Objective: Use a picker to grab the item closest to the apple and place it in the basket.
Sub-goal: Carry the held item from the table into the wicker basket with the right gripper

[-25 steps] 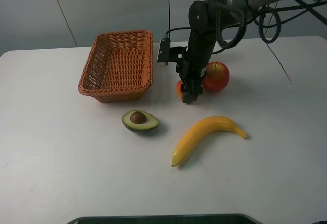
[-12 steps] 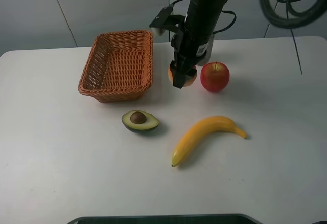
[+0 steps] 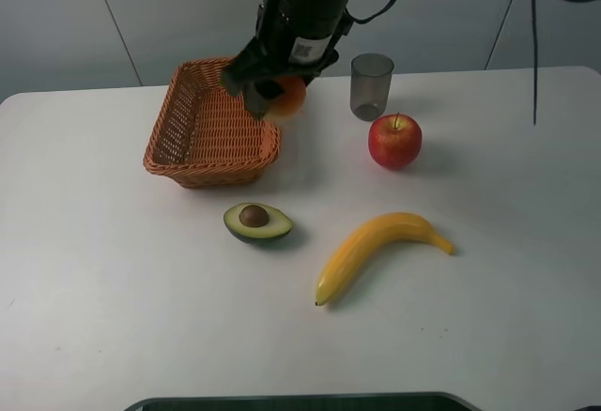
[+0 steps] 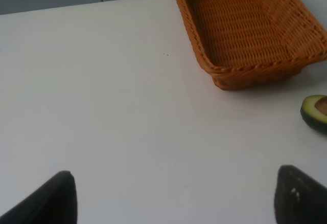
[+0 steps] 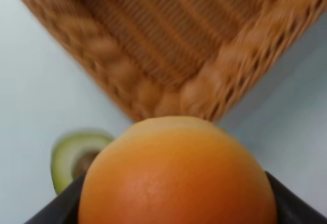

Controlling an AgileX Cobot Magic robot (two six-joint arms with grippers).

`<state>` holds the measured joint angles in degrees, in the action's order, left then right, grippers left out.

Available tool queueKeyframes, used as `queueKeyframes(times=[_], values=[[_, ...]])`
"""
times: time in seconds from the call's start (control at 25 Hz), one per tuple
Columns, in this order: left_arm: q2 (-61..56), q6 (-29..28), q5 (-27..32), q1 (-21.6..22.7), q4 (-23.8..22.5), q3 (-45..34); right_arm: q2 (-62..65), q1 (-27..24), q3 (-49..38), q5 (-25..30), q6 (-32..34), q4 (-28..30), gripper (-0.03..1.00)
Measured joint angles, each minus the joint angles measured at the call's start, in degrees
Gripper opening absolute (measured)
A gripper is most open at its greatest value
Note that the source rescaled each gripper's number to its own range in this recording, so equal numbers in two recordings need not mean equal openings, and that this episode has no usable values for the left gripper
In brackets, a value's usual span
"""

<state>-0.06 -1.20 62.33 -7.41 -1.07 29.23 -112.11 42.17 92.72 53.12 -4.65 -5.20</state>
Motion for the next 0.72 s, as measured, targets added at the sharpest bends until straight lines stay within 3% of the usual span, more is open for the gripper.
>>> queueKeyframes(times=[0.44, 0.72], values=[[0.0, 0.0, 0.0, 0.0, 0.0, 0.0, -19.0, 0.9, 28.2, 1.5, 14.4, 3.5, 0.0], [0.0, 0.0, 0.0, 0.0, 0.0, 0.0, -28.5, 0.9, 35.6, -0.3, 18.1, 8.2, 0.0]])
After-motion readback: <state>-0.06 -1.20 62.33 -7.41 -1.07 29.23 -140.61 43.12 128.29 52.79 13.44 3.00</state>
